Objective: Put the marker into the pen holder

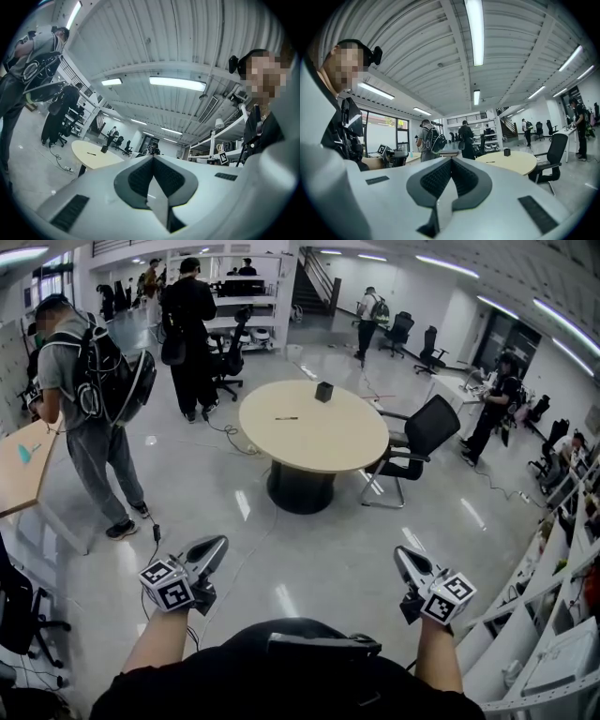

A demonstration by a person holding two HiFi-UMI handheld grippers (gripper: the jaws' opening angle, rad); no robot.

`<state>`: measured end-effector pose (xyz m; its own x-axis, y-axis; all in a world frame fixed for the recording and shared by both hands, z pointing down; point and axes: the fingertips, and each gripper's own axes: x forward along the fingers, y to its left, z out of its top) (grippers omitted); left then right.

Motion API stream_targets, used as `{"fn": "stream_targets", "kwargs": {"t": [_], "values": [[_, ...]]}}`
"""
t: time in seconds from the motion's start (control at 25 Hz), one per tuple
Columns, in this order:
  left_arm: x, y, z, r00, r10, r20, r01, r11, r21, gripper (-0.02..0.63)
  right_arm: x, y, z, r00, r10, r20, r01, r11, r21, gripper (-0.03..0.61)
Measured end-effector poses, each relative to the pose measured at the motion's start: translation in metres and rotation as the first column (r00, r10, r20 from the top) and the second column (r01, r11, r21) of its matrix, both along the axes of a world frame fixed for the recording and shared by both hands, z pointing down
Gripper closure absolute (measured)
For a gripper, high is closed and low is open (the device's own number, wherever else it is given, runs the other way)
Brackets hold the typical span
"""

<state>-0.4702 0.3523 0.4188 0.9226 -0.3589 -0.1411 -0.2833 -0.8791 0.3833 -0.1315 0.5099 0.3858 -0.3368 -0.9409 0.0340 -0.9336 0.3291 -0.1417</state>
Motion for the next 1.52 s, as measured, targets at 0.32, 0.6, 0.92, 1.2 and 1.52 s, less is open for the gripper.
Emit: {"fn": "stream_targets", "kwargs": {"t": [0.32, 0.6, 0.92, 1.2, 1.52], "values": [[-0.038, -0.027, 0.013, 1.0, 0.005, 0.0, -0.005, 1.0, -0.021, 0.618, -0.041, -0.026, 0.003, 1.0, 0.001, -0.014, -0.001, 1.0, -0.029, 0.577], [-0.053, -0.044, 0.021, 1.0, -0.012, -0.007, 0.012, 0.999, -0.044, 0.618, -0.06, -0.054, 0.002, 0.999, -0.034, -0.016, 0.034, 0.999, -0.042, 0.577], [-0.037, -0.059, 0.019, 0.996, -0.086, 0.024, 0.086, 0.996, -0.023, 0.618, -0.032, -0.094, 0.007, 0.993, -0.117, 0.003, 0.117, 0.993, -0.021, 0.577], [0.028, -0.058, -0.004, 0.984, -0.178, 0.026, 0.177, 0.984, 0.009, 0.618, 0.045, -0.123, -0.002, 0.978, -0.208, 0.009, 0.208, 0.978, 0.019, 0.577], [0.163, -0.042, -0.009, 0.986, -0.164, 0.038, 0.164, 0.986, 0.018, 0.618, 0.168, -0.114, 0.001, 0.973, -0.23, 0.021, 0.229, 0.973, 0.035, 0.577]]}}
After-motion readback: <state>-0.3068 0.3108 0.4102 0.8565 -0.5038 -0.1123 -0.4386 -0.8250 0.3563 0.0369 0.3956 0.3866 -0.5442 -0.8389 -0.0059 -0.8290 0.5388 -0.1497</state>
